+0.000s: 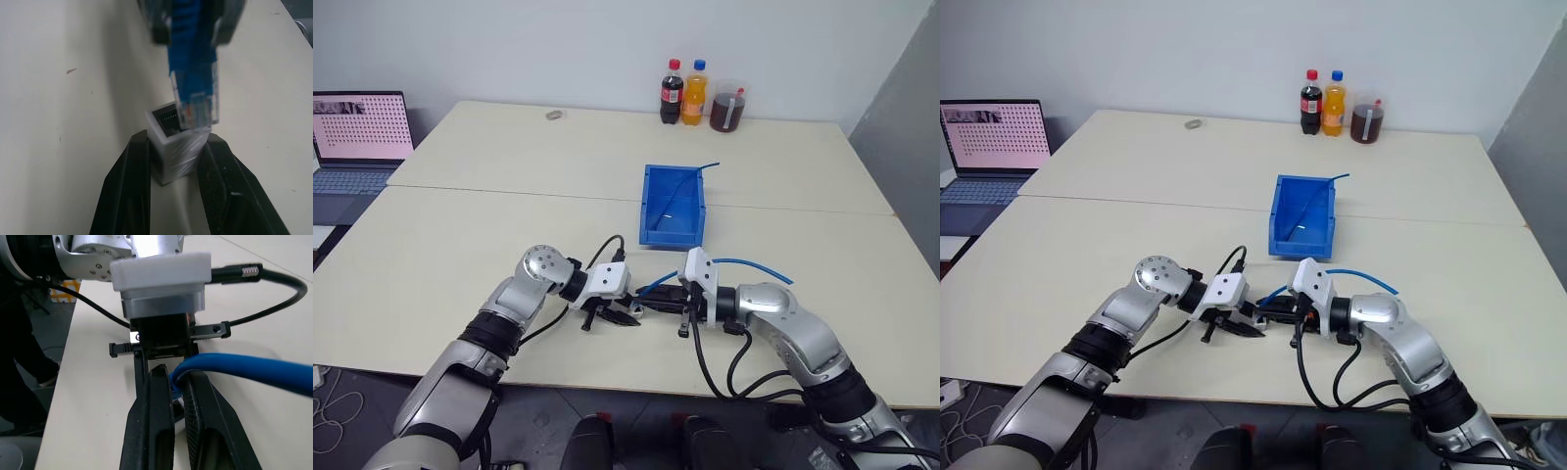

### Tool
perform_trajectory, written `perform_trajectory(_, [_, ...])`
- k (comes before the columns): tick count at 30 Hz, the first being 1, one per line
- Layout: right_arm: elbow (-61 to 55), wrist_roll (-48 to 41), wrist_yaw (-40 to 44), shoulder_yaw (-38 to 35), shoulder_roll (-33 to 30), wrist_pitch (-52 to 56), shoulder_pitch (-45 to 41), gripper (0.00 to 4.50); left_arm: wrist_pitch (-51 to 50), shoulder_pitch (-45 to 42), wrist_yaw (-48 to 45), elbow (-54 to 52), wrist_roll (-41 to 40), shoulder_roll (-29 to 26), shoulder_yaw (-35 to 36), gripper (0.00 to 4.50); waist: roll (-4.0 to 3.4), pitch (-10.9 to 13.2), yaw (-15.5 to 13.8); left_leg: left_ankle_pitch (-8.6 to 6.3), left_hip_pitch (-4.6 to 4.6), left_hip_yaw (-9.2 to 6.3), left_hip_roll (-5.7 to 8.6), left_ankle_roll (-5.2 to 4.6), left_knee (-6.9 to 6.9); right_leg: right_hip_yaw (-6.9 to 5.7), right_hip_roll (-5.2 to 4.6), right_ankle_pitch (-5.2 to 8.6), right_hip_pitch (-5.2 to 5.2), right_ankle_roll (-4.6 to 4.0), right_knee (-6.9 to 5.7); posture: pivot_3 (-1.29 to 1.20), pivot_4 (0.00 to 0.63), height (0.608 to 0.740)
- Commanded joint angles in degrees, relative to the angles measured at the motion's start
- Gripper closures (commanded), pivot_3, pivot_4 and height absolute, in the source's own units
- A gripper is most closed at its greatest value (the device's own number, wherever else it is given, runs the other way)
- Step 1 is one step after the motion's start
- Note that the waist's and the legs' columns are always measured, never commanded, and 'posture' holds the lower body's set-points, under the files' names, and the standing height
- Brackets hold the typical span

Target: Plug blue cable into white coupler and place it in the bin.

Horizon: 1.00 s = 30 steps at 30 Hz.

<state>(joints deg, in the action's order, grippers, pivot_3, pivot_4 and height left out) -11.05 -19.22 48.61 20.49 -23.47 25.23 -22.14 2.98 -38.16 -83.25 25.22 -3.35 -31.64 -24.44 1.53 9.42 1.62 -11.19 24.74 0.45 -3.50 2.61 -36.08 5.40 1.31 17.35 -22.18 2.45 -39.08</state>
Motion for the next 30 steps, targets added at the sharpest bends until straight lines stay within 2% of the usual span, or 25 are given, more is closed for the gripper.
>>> perform_trajectory(1, [-0.3, 1.0, 1.4, -0.4, -0.1, -2.2, -0.7, 4.49, -0.2, 2.3, -0.9, 2.1, 3.7, 0.6, -3.2, 3.52, -0.03, 0.0, 0.0, 0.0, 0.0, 0.0, 0.0, 0.0, 0.0, 0.0, 0.0, 0.0, 0.0, 0.0, 0.0, 0.0, 0.15, 0.74])
perform_trajectory(22, [3.1, 8.2, 2.7, 3.2, -0.5, -5.1, 0.6, 4.49, 0.4, 3.1, -0.4, 2.9, 3.2, 1.2, -2.4, 3.52, -0.33, -0.6, 0.1, 0.0, -0.23, 0.02, -0.02, 0.0, 0.02, 0.03, 0.03, 0.01, 0.18, 0.0, 0.0, 0.0, 0.15, 0.74])
perform_trajectory(30, [-1.5, 6.5, -1.4, 1.3, 0.9, 3.8, 2.4, 4.49, -1.3, 4.4, 0.9, 1.1, 2.9, 1.4, -1.6, 3.52, -0.33, -0.7, 0.1, -0.02, -0.68, 0.04, -0.03, -0.01, 0.08, 0.06, 0.03, 0.08, 0.58, -0.07, 0.0, 0.0, 0.15, 0.74])
